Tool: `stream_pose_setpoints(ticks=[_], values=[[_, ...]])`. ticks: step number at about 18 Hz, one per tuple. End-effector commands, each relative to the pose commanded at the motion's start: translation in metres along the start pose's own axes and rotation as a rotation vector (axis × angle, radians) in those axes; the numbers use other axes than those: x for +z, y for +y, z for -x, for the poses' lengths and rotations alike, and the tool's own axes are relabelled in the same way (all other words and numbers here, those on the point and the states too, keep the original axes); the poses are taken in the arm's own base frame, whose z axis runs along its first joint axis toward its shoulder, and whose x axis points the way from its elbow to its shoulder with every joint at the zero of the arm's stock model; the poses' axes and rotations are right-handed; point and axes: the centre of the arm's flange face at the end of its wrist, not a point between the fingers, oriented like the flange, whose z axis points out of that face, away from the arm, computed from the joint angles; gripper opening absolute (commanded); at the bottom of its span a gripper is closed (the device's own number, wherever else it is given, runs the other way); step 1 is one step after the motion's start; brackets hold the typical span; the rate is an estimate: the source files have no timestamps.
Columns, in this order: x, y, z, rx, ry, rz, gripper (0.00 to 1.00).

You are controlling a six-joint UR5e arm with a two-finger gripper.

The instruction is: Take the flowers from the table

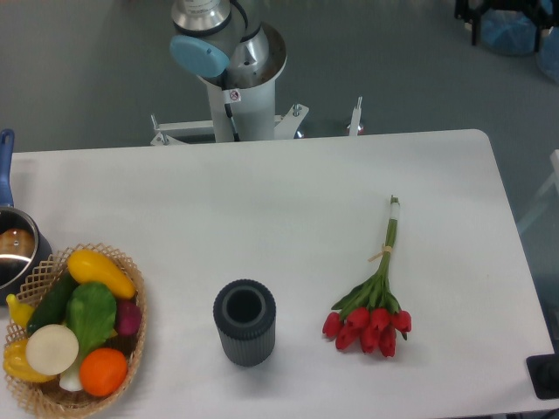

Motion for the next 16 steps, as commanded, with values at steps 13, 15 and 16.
stream_pose_setpoints(ticks=[13,15,16], values=[[0.038,-0.01,-0.022,-0.107,0.026,-0.028,1.0],[0.047,-0.02,-0.028,-0.134,0.016,-0.072,1.0],[0.051,-0.022,-0.029,-0.156,0.008,-0.076,1.0]])
